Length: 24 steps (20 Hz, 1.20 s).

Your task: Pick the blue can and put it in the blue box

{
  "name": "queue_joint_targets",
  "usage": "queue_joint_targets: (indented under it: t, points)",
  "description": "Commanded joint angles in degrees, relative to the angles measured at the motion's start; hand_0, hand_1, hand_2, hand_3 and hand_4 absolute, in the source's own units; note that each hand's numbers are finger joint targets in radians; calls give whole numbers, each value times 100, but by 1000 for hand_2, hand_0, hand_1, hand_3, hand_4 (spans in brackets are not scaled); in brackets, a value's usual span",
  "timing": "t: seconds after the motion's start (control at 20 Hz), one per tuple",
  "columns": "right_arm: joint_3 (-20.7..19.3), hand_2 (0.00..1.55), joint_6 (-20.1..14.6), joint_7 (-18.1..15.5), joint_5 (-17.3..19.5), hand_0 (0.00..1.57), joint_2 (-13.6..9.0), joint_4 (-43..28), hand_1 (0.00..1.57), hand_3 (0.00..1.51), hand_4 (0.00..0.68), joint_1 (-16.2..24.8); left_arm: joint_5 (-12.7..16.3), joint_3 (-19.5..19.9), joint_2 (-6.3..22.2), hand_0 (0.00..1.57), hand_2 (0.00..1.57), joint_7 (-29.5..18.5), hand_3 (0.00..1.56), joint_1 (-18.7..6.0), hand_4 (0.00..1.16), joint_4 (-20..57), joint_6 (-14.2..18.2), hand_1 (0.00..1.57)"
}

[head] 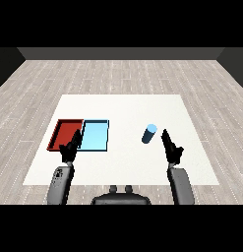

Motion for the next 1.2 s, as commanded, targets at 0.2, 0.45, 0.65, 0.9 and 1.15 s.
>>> queue_joint_targets:
  t: [0.2,0.45,0.65,0.9,1.15]
  points:
    - [-471,0,150,-29,-12,0,-237,1346,0,0,0,-1291,-241,69,-82,0,0,-263,0,-18,0,-54,128,0]
    - [-591,0,946,-1109,-954,0,-46,976,0,0,0,-1249,224,116,-413,0,0,-1951,0,-103,0,-181,-202,0]
    - [-656,0,1152,-1592,-941,0,-83,1610,0,0,0,-1510,658,364,-176,0,0,-1758,0,35,0,-422,-582,0]
    - [-942,0,1387,-1408,-1189,0,-414,1835,0,0,0,-1681,410,226,-348,0,0,-1924,0,44,0,-207,-424,0]
    - [-882,0,970,-1508,-958,0,-253,2192,0,0,0,-1860,368,215,-364,0,0,-2062,0,72,0,-163,-480,0]
